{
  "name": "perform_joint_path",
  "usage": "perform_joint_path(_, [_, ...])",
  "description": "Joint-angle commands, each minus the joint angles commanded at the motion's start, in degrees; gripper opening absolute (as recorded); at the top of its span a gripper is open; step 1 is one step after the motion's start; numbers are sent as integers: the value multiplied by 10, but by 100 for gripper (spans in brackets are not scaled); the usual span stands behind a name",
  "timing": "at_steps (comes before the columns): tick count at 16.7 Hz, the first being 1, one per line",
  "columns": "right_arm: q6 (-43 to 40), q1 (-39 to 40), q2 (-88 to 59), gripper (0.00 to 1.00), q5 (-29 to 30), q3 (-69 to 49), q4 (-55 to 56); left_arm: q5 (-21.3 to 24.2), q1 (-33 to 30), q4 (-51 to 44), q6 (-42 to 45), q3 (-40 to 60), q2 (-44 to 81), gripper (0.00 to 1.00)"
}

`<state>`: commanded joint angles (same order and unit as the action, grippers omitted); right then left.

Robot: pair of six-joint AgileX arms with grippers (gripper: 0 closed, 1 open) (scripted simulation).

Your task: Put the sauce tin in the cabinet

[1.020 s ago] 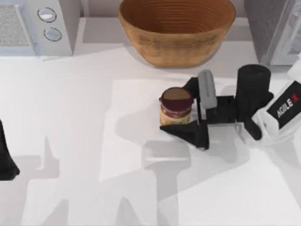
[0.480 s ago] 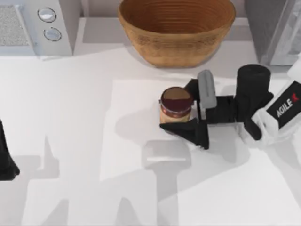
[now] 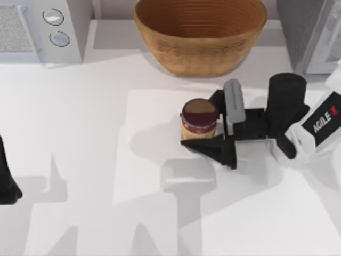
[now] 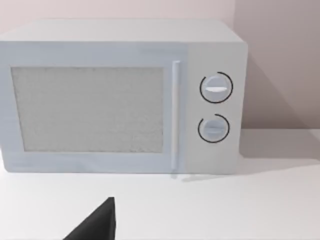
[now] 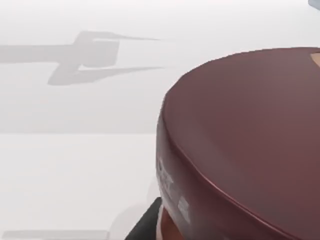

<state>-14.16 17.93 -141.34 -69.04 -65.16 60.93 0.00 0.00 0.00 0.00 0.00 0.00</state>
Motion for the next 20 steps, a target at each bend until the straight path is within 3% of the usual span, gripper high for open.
perform_joint_path(4, [1,0,42,0,1,-3,-42,0,0,0,0,0,0,100])
perform_joint_path(12, [5,0,237,0,-2,-17,-252,0,0,0,0,0,0,100])
perform_joint_path(20, [6,-4,267,0,8,-10,-267,0,0,0,0,0,0,100])
